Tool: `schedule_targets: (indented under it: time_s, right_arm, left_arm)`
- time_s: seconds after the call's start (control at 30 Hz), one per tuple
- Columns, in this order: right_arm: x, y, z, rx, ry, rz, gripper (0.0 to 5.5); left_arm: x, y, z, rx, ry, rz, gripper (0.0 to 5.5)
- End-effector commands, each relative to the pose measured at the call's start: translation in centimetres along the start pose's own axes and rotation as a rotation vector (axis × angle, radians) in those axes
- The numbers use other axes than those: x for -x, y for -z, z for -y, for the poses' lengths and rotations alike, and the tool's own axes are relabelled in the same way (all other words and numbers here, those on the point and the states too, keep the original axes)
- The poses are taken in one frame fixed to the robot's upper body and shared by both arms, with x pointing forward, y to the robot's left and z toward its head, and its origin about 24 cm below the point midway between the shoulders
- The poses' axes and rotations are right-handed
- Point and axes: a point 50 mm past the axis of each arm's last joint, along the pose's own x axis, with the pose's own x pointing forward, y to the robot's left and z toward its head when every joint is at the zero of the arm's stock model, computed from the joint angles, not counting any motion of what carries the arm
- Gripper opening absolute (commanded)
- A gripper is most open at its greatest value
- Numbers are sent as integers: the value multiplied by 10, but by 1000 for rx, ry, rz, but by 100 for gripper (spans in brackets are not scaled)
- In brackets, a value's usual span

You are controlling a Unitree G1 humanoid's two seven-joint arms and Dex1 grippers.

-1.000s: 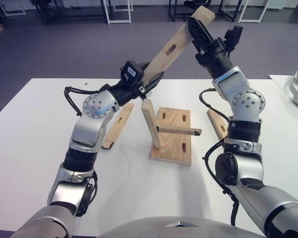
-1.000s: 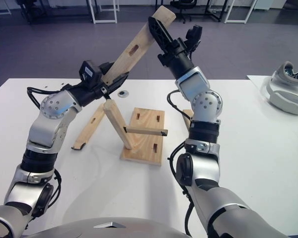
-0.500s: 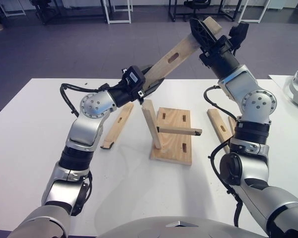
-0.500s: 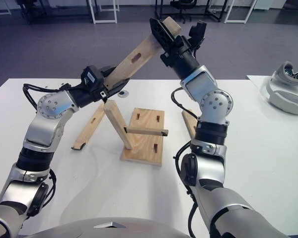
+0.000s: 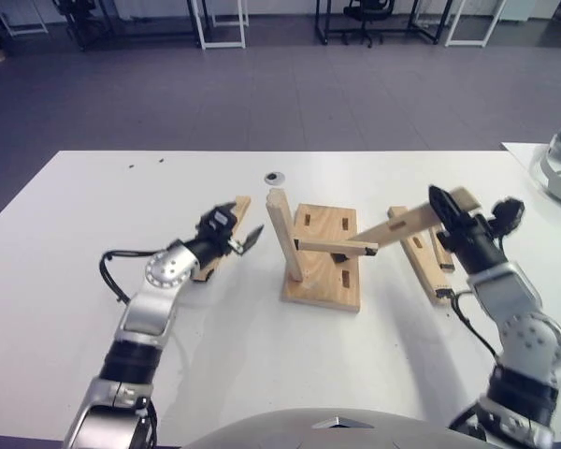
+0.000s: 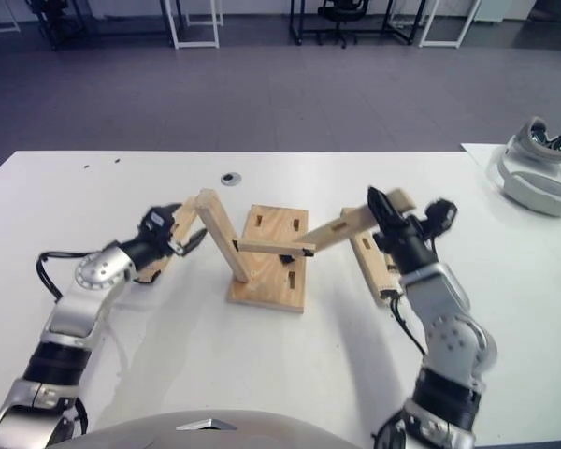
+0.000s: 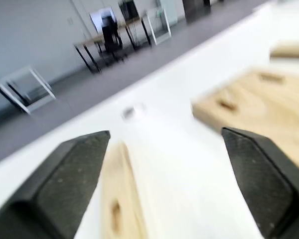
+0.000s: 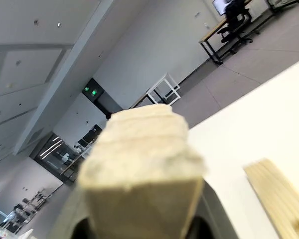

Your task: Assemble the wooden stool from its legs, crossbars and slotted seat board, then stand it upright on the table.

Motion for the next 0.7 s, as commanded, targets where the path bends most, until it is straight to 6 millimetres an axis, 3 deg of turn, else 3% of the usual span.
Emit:
schedule_targets:
  time_s: [0.03,0.27,0.57,0.7]
  right_arm:
    - [14,3,2,-24,89,-36,101]
    - [20,9,1,-25,158,-94,101]
    - [21,-15,-6,-150,69,-40,101]
    - [25,-3,0,-98,119,-146,101]
  left_arm:
    - [5,32,19,23,-1,-150,444]
    - [2,33,28,45,28,-192,444]
    - [-4,22,34,114,50,-167,444]
    - [-2,15,34,177,47,-134,444]
